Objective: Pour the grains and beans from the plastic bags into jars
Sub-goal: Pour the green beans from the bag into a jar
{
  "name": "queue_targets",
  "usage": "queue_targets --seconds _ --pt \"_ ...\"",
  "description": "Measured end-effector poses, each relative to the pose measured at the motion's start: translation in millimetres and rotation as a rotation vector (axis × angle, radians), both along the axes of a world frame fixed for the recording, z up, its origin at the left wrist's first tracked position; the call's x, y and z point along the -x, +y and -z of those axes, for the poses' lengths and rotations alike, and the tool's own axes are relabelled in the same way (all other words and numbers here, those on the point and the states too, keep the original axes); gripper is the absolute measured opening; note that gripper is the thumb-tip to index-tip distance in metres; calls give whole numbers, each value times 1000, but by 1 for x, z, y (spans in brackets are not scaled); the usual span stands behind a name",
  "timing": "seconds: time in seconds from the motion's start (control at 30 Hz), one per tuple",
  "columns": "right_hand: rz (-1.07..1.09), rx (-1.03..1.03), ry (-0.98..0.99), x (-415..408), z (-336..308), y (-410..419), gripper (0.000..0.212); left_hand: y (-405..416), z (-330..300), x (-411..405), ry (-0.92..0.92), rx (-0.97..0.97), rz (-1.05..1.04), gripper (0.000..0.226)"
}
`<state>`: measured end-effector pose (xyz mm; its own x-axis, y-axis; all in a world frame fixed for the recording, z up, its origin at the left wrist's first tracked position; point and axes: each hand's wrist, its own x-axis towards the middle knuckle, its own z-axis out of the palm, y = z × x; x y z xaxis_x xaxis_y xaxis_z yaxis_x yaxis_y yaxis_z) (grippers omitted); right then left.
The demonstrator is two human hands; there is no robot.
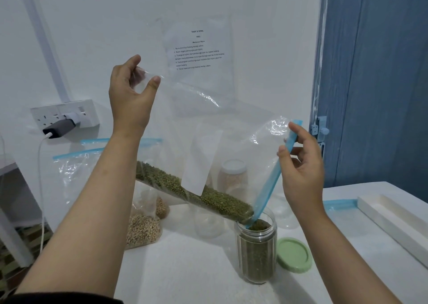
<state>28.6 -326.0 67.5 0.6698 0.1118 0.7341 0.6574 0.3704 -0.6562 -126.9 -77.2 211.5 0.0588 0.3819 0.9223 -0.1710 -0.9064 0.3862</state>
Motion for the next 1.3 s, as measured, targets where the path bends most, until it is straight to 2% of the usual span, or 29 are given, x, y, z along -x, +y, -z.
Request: queue_targets --seconds 1.3 --pt "-9 52 -10 -12 -4 -2 42 1 -5 -6 -20 -37 -25 50"
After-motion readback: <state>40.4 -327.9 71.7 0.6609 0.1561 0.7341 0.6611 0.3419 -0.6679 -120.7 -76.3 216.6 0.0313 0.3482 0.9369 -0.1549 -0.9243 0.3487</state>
